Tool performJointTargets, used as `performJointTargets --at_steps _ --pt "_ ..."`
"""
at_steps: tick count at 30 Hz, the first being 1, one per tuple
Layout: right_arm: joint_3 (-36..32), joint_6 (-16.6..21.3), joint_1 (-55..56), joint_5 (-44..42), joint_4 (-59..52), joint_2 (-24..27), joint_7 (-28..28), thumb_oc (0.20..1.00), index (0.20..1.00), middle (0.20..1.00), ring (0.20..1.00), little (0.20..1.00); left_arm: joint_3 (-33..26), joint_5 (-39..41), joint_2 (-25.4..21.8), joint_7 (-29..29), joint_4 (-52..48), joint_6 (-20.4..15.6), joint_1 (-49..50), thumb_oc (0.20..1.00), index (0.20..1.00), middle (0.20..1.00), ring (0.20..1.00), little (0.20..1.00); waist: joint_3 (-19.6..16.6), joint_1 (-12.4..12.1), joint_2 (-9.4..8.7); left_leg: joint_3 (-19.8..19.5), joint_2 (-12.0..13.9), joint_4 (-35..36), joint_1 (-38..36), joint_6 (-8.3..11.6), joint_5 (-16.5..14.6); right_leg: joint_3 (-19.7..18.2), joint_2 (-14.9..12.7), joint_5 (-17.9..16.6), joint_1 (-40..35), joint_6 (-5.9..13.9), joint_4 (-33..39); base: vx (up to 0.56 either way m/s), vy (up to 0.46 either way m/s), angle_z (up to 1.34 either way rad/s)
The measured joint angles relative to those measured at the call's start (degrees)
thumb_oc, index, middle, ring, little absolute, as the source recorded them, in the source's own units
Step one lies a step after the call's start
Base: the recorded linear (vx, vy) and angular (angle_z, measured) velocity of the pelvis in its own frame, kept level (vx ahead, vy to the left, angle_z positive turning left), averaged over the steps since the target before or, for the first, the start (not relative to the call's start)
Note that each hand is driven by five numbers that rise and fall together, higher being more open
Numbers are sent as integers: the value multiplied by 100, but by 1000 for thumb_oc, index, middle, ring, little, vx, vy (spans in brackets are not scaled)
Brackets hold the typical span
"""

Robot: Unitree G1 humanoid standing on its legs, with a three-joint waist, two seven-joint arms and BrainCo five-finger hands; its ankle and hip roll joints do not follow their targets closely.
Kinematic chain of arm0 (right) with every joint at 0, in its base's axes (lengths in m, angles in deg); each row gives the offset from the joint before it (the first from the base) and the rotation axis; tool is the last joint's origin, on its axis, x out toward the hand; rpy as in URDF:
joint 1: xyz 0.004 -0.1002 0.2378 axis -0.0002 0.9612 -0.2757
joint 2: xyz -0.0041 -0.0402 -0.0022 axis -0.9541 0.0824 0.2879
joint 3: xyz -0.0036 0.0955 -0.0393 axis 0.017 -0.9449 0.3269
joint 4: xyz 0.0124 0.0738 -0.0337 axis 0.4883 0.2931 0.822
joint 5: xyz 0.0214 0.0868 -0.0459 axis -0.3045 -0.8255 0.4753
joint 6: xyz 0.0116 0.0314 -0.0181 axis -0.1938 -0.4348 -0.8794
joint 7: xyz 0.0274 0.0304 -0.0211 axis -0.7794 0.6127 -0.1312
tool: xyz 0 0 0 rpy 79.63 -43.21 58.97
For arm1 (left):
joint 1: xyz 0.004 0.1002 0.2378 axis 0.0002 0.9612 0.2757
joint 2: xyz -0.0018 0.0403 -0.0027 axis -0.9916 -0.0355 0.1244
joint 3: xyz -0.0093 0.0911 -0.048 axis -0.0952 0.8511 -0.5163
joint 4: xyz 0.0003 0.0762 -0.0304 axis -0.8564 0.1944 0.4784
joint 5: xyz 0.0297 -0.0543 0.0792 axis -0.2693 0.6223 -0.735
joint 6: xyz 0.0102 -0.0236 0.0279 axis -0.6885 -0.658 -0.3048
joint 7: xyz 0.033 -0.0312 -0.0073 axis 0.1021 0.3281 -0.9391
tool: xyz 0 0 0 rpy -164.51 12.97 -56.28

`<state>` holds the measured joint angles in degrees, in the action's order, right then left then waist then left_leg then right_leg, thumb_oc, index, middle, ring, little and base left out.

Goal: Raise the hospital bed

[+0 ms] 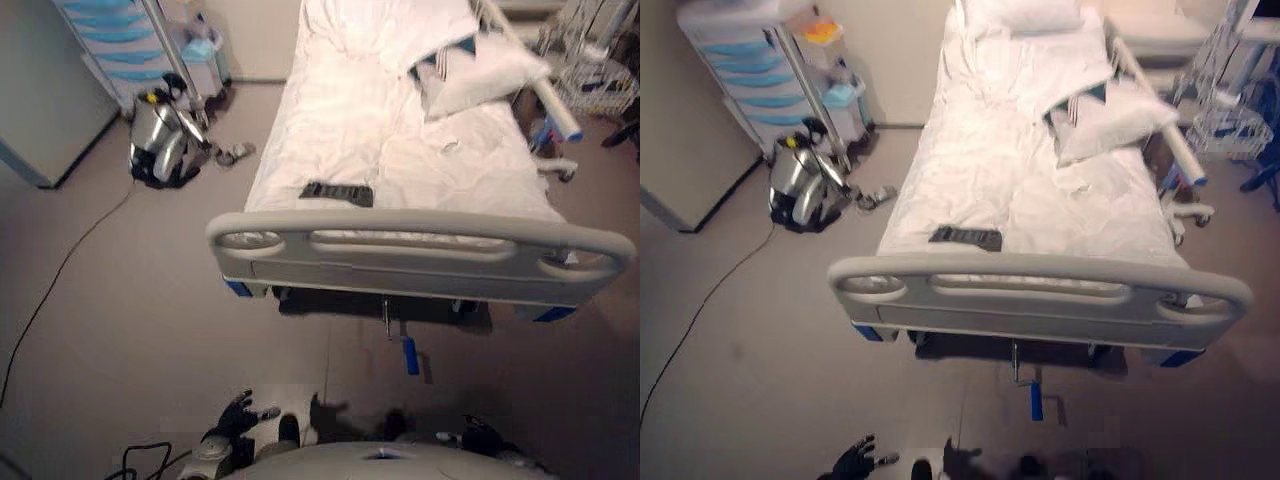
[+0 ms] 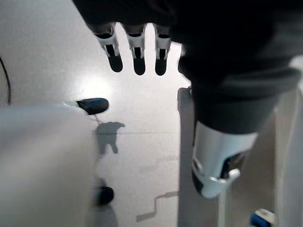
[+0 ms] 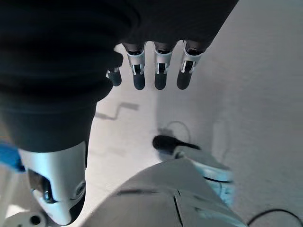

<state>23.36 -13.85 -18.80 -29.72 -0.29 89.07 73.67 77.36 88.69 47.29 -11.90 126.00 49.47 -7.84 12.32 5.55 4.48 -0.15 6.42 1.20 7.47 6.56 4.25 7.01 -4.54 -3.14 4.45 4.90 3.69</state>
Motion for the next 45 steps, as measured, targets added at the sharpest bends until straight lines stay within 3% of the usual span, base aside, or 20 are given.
performJointTargets --at_steps 4,6,8,9,10,13,14,19,32,38,45 --pt "-257 181 -191 -568 -835 118 68 1000 1000 1000 1000 1000 63 233 -346 96 -1680 -177 -197 1000 1000 1000 1000 1000 463 19 3 -7 9 -210 665 -20 74 -10 -11 92 807 -20 -534 -129 -43 0" --pt "-297 244 -297 -716 -976 141 79 1000 1000 1000 1000 1000 44 294 -421 119 -1985 -270 -371 1000 1000 1000 1000 1000 598 14 -5 -8 -1 -212 741 -33 104 -15 -31 138 960 -13 -686 -152 -65 -1" --pt "-238 331 -348 -983 -1642 165 109 1000 1000 1000 1000 1000 103 450 -607 162 -2982 -327 -380 1000 1000 1000 1000 1000 704 -1 -18 -21 -36 -350 1131 -42 113 -16 -113 361 1518 -16 -1228 -143 -42 5" --pt "-199 413 -705 -1022 -1250 164 164 1000 1000 1000 1000 1000 165 451 -695 155 -3000 -497 -509 1000 1000 1000 1000 1000 773 11 -34 -61 -50 -396 1247 -29 150 3 -126 383 1663 -19 -1370 -114 21 15" --pt "63 192 -1474 -1185 -651 41 395 1000 1000 1000 1000 1000 343 461 -693 216 -2788 -419 -985 1000 1000 1000 1000 1000 882 -43 2 -73 -84 -457 1412 -55 197 -6 -150 424 1883 -15 -1576 -100 35 12" --pt "240 361 -2147 -1273 -1440 -11 561 1000 1000 1000 1000 1000 674 427 -920 345 -3642 -398 -1242 1000 1000 1000 1000 1000 1029 -24 -16 -69 -182 -551 1933 -87 278 -47 -303 654 2689 -37 -2252 -100 66 13" --pt "235 442 -2707 -1309 -1451 10 647 1000 1000 1000 1000 1000 826 357 -1114 346 -4118 -453 -1454 1000 1000 1000 1000 1000 1270 -107 58 -66 -244 -590 2124 -112 312 -95 -381 712 2995 -51 -2568 -63 60 10" --pt "276 459 -3294 -1407 -1459 -22 857 1000 1000 1000 1000 1000 834 365 -1490 470 -4844 -478 -1708 1000 1000 1000 1000 1000 1681 -181 124 -51 -263 -631 2416 -93 367 -178 -395 747 3414 -77 -2807 -53 45 -1" --pt "250 1049 -3480 -1835 -2331 55 1041 1000 1000 1000 1000 1000 838 364 -1889 918 -6098 -651 -2380 1000 1000 1000 1000 1000 1775 -8 56 -22 -270 -1155 3608 -54 330 -337 -391 752 4630 -144 -3262 -12 14 -1" --pt "-66 1041 -3801 -2161 -2125 83 1562 1000 1000 1000 1000 1000 833 364 -1862 1156 -6468 -660 -2486 1000 1000 1000 1000 1000 1779 -24 53 0 -259 -1298 4068 -52 336 -407 -369 716 5138 -192 -3401 0 22 -3" --pt "-82 1041 -3839 -2211 -2018 129 1704 1000 1000 1000 1000 1000 831 360 -1855 1350 -6477 -660 -2555 1000 1000 1000 1000 1000 1780 -21 50 44 -289 -1255 4143 -32 348 -474 -372 619 5172 -154 -3239 4 9 -3"
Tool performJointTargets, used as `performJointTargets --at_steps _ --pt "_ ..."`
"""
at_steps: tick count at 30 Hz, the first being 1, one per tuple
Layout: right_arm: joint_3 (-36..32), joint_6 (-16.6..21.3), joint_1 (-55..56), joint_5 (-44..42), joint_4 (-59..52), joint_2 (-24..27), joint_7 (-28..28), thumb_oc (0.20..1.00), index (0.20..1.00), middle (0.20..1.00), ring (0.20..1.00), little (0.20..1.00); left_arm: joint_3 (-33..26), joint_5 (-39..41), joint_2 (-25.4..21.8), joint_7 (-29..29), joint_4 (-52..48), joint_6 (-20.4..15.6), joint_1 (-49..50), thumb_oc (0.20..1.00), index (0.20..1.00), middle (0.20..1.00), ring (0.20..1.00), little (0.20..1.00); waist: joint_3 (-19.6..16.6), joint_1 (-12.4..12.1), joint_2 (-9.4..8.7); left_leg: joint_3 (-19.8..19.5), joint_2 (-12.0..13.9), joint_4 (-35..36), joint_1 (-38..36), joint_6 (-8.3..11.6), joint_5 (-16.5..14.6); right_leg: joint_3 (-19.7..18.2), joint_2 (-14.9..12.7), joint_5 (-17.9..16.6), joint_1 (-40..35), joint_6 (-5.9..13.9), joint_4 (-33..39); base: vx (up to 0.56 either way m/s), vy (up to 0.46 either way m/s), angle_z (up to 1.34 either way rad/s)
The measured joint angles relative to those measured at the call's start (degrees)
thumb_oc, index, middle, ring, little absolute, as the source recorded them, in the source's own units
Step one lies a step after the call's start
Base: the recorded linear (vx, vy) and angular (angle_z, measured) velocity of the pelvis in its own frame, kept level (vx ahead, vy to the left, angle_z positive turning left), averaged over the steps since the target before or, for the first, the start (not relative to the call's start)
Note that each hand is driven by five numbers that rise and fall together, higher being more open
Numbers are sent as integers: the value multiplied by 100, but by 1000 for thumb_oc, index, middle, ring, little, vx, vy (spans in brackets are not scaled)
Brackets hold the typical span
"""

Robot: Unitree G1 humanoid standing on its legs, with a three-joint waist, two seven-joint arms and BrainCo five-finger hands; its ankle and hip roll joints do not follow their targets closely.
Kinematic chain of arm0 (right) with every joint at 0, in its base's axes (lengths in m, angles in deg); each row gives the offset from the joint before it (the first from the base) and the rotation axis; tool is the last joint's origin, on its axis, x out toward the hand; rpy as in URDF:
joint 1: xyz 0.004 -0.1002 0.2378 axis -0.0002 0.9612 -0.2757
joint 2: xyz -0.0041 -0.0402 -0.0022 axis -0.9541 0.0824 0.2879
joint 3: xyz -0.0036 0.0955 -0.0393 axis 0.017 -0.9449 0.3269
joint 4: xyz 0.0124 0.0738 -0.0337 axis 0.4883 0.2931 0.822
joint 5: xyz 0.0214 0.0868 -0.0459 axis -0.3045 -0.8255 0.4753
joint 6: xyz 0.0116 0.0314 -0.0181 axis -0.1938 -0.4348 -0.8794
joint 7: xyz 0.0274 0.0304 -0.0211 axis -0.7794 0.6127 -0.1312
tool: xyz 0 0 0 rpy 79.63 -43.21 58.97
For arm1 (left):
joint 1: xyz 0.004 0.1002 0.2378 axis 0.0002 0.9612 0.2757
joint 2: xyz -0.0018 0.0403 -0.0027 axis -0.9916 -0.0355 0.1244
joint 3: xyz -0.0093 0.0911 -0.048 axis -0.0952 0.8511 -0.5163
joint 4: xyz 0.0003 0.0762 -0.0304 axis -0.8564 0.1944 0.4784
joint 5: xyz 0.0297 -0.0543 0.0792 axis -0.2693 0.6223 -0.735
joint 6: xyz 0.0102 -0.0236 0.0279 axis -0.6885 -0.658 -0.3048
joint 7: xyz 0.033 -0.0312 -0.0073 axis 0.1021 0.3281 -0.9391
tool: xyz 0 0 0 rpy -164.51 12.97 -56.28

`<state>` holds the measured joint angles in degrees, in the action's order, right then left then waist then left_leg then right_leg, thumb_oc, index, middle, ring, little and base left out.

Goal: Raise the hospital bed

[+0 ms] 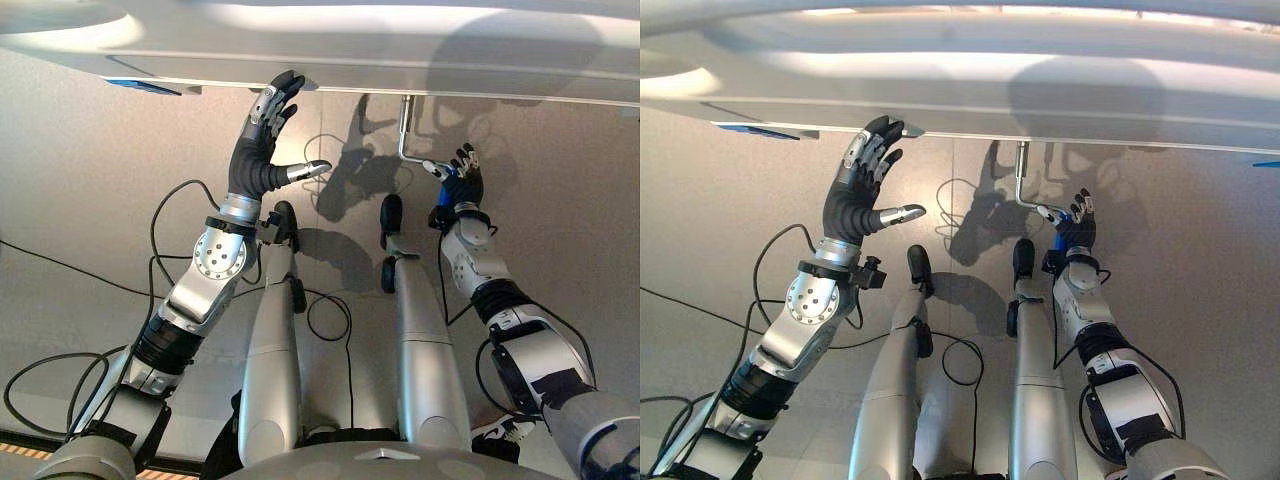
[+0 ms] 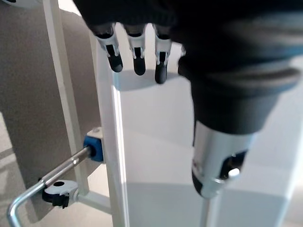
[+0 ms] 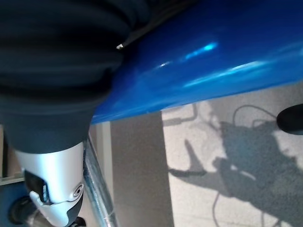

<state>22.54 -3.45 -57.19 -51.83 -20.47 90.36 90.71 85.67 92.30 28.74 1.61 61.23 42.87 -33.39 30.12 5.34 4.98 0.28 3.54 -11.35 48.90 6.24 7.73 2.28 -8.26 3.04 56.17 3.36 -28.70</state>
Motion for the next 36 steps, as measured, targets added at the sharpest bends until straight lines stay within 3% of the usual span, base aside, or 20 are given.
performJointTargets --at_steps 13,18,22,27,36 --pt "255 -223 -853 -405 1640 64 -729 1000 1000 1000 1000 1000 7 34 61 33 -39 3 -178 1000 1000 1000 1000 1000 -1 -10 -5 -28 -4 57 116 -12 8 23 -2 -7 98 15 47 0 0 0" --pt "294 -479 -1168 -388 2114 207 -812 1000 1000 1000 1000 1000 39 37 60 15 -40 12 -271 1000 1000 1000 1000 1000 -1 -39 -5 -33 -4 62 180 -21 16 52 -4 -35 131 10 91 0 0 0" --pt "269 -997 -1285 -249 2764 565 -806 1000 1000 1000 1000 1000 223 37 62 -43 -45 22 -433 1000 1000 1000 1000 1000 -1 -212 -5 -37 -11 85 202 -24 21 60 -11 -33 154 13 104 0 0 0" --pt "264 -1253 -1136 -164 2970 564 -945 1000 1000 1000 1000 1000 219 39 60 -103 -44 61 -476 1000 1000 1000 1000 1000 0 -210 -5 -42 -16 94 204 -25 20 59 -19 -30 155 18 122 0 0 0" --pt "342 -1269 -1000 57 2742 576 -1083 1000 1000 1000 1000 1000 212 35 176 -154 -47 81 -509 1000 1000 1000 1000 1000 0 -187 -5 -32 -20 87 203 -33 27 53 -17 -32 158 16 107 0 0 0"
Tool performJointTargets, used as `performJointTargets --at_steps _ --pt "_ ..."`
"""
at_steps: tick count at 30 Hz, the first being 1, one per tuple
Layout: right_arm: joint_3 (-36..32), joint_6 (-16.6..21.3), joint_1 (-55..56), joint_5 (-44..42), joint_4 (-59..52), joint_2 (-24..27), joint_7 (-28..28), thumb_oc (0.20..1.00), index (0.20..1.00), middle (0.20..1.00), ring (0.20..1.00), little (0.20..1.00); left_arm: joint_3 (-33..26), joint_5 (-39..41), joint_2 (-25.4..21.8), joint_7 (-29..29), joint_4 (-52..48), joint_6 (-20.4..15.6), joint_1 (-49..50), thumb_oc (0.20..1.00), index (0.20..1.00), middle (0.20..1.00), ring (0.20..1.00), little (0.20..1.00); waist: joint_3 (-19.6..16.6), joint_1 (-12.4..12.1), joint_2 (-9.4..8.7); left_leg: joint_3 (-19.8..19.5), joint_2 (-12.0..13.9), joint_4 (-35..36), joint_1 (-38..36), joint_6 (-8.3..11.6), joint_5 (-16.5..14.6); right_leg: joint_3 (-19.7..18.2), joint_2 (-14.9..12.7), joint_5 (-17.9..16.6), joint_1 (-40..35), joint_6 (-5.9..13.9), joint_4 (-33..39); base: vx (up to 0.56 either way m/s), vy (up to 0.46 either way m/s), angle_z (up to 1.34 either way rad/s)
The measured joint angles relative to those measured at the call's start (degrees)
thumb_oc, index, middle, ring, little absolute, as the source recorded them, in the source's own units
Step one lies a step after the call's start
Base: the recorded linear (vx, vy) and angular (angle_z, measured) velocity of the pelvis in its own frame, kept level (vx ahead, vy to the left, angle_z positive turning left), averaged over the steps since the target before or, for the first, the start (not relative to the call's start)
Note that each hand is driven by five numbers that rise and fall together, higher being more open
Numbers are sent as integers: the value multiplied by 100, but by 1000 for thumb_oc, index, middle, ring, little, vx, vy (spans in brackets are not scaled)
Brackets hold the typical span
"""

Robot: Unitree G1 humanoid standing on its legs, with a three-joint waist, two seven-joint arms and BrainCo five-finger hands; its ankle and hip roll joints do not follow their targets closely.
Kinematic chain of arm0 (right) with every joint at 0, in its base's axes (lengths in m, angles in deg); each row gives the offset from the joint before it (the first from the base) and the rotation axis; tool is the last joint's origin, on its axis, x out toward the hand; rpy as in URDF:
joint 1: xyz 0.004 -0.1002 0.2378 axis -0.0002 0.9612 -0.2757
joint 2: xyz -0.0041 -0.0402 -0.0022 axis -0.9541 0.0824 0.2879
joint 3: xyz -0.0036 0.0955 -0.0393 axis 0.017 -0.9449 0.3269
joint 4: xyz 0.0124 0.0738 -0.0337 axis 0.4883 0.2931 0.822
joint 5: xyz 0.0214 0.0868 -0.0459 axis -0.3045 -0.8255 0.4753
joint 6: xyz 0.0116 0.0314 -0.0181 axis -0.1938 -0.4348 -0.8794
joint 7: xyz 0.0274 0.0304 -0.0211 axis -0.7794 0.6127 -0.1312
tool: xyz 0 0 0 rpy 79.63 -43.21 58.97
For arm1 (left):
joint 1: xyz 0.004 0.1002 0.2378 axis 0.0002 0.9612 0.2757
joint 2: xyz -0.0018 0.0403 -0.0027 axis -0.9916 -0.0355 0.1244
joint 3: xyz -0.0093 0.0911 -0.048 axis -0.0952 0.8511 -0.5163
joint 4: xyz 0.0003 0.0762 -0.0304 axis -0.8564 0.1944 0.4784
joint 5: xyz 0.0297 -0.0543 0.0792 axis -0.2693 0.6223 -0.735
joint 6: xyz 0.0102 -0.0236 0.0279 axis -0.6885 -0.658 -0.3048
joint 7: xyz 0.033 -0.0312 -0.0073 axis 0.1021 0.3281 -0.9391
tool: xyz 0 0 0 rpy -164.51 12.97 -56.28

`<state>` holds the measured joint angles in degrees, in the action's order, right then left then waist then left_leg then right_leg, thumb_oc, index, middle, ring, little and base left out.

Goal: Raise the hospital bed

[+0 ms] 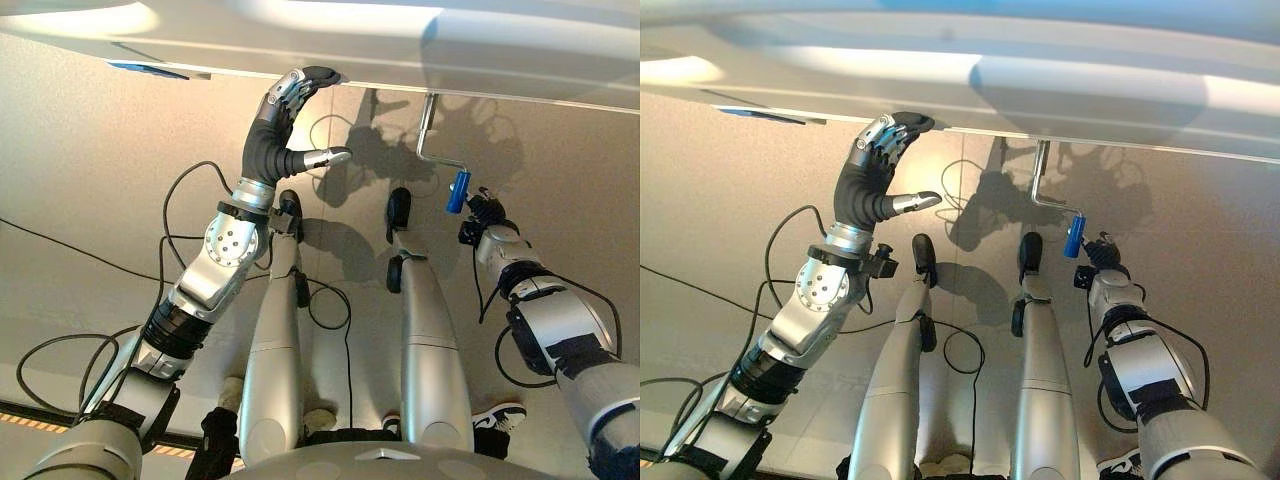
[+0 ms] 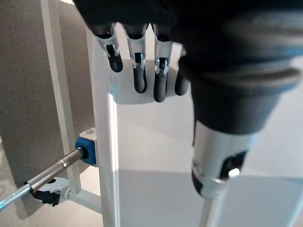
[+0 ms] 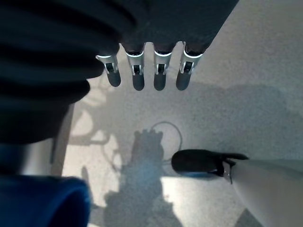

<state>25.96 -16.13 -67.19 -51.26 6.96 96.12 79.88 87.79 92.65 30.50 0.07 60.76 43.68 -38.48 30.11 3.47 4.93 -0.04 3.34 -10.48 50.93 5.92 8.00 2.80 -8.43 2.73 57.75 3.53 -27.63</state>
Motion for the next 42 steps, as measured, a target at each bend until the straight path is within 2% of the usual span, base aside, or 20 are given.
performJointTargets --at_steps 5,6,9,11,13,17,27,30,32,34,39,41,42 --pt "54 190 433 -2 -1101 -29 87 1000 1000 1000 1000 1000 -183 -11 0 16 -14 62 74 1000 1000 1000 1000 1000 10 100 -17 7 9 4 0 0 -2 -18 12 0 11 0 4 -4 -9 0" --pt "161 201 776 -9 -1995 8 202 1000 1000 1000 1000 1000 -351 -14 -36 17 -153 65 250 1000 1000 1000 1000 1000 42 200 -72 11 12 7 0 1 -3 -20 14 0 15 0 6 -12 -33 -1" --pt "145 438 1497 -12 -3381 47 219 1000 1000 1000 1000 1000 -531 -12 -102 23 -226 67 456 1000 1000 1000 1000 1000 48 361 -152 41 15 19 -23 3 -5 -48 23 -1 17 0 11 -11 -18 -2" --pt "134 435 1671 -13 -3559 36 225 1000 1000 1000 1000 1000 -553 -11 -124 21 -231 69 478 1000 1000 1000 1000 1000 57 400 -226 105 27 23 -63 5 -7 -77 32 -13 8 -1 10 -20 -15 -7" --pt "79 486 2242 -6 -4243 137 223 1000 1000 1000 1000 1000 -549 -12 -127 23 -249 75 516 1000 1000 1000 1000 1000 55 433 -301 138 39 35 -108 5 -7 -87 38 -27 -23 -13 25 -17 -5 -6" --pt "-29 526 2633 -3 -4525 273 200 1000 1000 1000 1000 1000 -552 -14 -247 17 -252 80 566 1000 1000 1000 1000 1000 55 527 -301 146 54 43 -140 -3 -2 -85 58 -119 -124 18 182 -11 -7 -4" --pt "-149 567 2733 117 -4331 254 179 1000 1000 1000 1000 1000 -569 -14 -250 2 -325 79 621 1000 1000 1000 1000 1000 55 502 -301 139 58 110 -151 -25 19 -79 66 -159 -144 21 248 -3 -10 -1" --pt "-214 563 2280 361 -3079 77 311 1000 1000 1000 1000 1000 -543 -6 -242 5 -340 82 596 1000 1000 1000 1000 1000 55 454 -300 144 52 130 -215 -25 19 -79 56 -157 -191 23 263 0 0 0" --pt "-192 419 1556 568 -1486 -48 423 1000 1000 1000 1000 1000 -476 1 -237 1 -339 89 565 1000 1000 1000 1000 1000 54 423 -299 145 49 130 -247 -26 20 -80 54 -161 -227 27 275 0 0 0" --pt "-198 381 1485 628 -1247 -9 453 1000 1000 1000 1000 1000 -449 2 -232 -5 -341 87 531 1000 1000 1000 1000 1000 54 354 -299 144 54 130 -245 -27 21 -78 58 -164 -221 26 275 0 0 0" --pt "-199 382 1468 673 -1585 -7 413 1000 1000 1000 1000 1000 -454 45 -230 -17 -346 87 542 1000 1000 1000 1000 1000 54 330 -299 140 39 131 -246 -31 23 -73 45 -165 -231 29 280 0 0 0" --pt "-196 375 1715 669 -2401 52 421 1000 1000 1000 1000 1000 -466 39 -237 -11 -349 87 543 1000 1000 1000 1000 1000 54 334 -299 147 39 137 -243 -32 22 -79 45 -165 -219 29 283 0 0 0" --pt "-146 399 1935 670 -3196 98 402 1000 1000 1000 1000 1000 -499 31 -239 1 -355 89 561 1000 1000 1000 1000 1000 54 366 -299 152 40 139 -243 -31 22 -83 48 -165 -216 29 285 0 0 0"
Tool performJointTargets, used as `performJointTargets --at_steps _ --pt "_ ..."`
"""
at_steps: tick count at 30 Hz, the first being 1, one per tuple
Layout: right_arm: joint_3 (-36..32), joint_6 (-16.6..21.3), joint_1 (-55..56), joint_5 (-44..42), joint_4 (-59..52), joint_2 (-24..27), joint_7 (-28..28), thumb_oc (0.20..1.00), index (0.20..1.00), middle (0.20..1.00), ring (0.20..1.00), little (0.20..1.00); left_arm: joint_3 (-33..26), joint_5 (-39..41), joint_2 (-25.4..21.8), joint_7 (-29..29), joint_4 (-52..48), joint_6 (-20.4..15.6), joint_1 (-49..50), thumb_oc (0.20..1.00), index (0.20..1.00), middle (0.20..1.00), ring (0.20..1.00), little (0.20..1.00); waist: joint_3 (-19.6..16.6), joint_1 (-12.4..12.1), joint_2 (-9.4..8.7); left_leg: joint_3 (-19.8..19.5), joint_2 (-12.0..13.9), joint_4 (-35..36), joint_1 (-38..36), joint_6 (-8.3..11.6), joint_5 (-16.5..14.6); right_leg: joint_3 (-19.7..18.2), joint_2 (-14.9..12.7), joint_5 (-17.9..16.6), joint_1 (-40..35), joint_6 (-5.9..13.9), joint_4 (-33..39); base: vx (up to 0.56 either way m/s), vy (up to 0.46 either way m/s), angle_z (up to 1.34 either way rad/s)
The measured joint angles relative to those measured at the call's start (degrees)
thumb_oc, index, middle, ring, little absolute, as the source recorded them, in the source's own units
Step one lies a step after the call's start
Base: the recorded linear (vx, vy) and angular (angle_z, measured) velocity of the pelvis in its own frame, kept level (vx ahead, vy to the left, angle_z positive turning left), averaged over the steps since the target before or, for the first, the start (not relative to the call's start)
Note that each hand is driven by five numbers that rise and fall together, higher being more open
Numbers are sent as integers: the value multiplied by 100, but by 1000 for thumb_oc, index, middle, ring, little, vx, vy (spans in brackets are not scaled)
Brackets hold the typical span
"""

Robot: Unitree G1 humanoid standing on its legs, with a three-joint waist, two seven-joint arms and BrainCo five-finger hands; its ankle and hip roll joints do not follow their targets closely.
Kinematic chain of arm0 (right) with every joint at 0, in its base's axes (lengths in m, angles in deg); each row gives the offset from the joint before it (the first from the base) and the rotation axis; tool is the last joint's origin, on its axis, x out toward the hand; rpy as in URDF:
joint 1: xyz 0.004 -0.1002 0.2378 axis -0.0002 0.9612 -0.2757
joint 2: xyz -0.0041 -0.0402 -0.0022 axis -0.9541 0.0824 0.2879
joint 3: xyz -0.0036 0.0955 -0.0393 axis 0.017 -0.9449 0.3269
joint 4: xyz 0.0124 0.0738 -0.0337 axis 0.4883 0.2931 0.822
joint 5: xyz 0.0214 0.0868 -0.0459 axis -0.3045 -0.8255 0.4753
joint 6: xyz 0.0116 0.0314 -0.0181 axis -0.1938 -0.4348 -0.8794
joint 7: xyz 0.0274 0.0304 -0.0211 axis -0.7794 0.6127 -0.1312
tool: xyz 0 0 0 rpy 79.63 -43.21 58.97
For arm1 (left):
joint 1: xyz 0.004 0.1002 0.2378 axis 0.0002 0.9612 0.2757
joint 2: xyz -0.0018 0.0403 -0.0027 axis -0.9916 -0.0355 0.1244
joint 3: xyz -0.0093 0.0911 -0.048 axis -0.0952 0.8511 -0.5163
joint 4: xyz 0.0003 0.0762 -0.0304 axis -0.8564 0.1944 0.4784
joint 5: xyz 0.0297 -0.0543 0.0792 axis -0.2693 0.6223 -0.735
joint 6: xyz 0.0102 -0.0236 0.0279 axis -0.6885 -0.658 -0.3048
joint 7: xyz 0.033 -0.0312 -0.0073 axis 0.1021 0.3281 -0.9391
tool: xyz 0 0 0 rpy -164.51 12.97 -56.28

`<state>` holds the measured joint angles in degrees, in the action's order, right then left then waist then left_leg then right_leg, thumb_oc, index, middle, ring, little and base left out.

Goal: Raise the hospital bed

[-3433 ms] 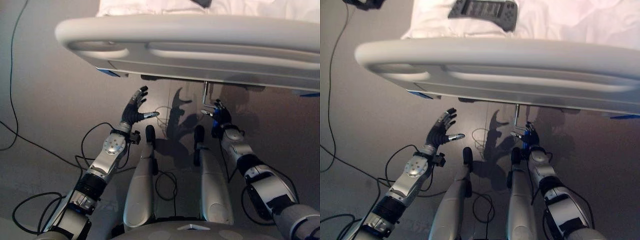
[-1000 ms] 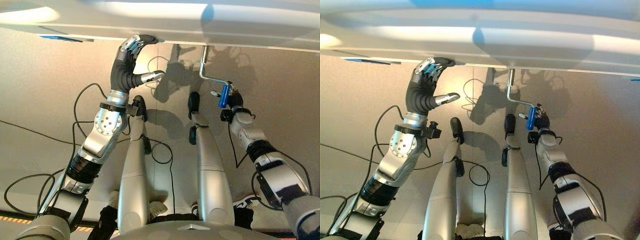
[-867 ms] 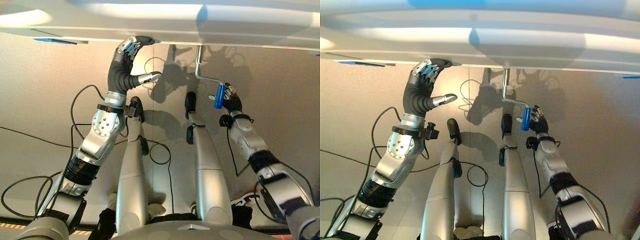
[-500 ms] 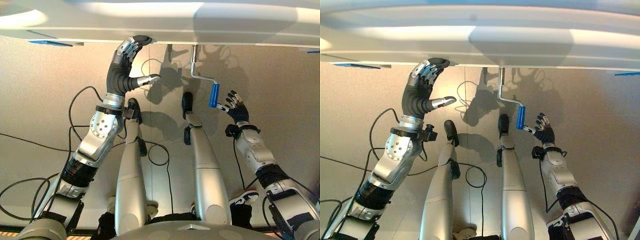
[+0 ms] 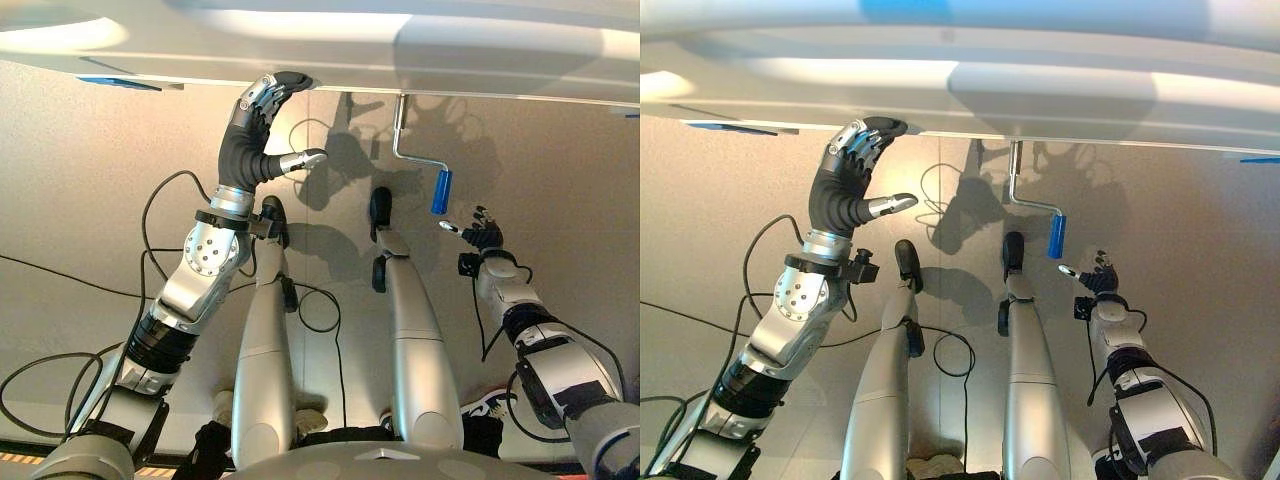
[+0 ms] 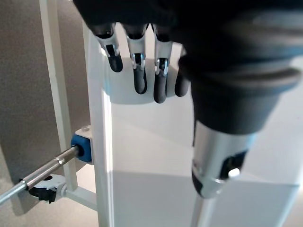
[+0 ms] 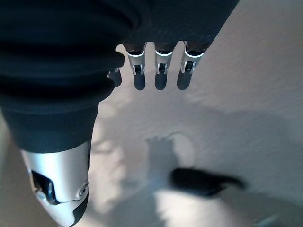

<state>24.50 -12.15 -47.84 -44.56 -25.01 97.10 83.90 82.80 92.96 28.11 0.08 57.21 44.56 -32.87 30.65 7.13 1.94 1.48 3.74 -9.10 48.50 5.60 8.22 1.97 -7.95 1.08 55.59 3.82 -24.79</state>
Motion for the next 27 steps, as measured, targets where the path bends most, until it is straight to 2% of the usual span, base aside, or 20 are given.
performJointTargets --at_steps 4,8,12,18,24,27 --pt "17 98 738 -205 -1864 229 -135 1000 1000 1000 1000 1000 -13 -42 -8 3 -45 0 24 1000 1000 1000 1000 1000 0 17 -1 11 5 21 6 0 0 -9 6 1 21 1 2 0 0 0" --pt "26 142 1238 -459 -2645 628 -364 1000 1000 1000 1000 1000 -8 -46 -136 -7 -56 0 28 1000 1000 1000 1000 1000 0 43 -1 12 5 29 13 -1 0 -5 3 3 27 3 7 0 0 0" --pt "153 153 1436 -659 -3215 805 -668 1000 1000 1000 1000 1000 -55 -44 -338 -38 -66 0 85 1000 1000 1000 1000 1000 0 131 -1 8 4 30 12 -1 0 0 1 3 21 4 7 0 0 0" --pt "286 158 1613 -910 -3812 1058 -987 1000 1000 1000 1000 1000 -99 -42 -347 -92 -73 0 143 1000 1000 1000 1000 1000 0 138 -2 4 3 30 8 0 0 13 -1 4 6 4 11 0 0 0" --pt "301 158 1614 -972 -3655 1047 -1033 1000 1000 1000 1000 1000 -122 -43 -362 -91 -75 0 172 1000 1000 1000 1000 1000 0 134 -2 0 -2 29 4 -2 2 19 -7 4 -6 5 11 1 -5 0" --pt "282 156 1607 -873 -3181 955 -889 1000 1000 1000 1000 1000 -122 -42 -355 -84 -74 0 178 1000 1000 1000 1000 1000 0 134 -2 -9 -1 29 2 -2 3 30 -7 6 -18 8 11 6 -37 1"
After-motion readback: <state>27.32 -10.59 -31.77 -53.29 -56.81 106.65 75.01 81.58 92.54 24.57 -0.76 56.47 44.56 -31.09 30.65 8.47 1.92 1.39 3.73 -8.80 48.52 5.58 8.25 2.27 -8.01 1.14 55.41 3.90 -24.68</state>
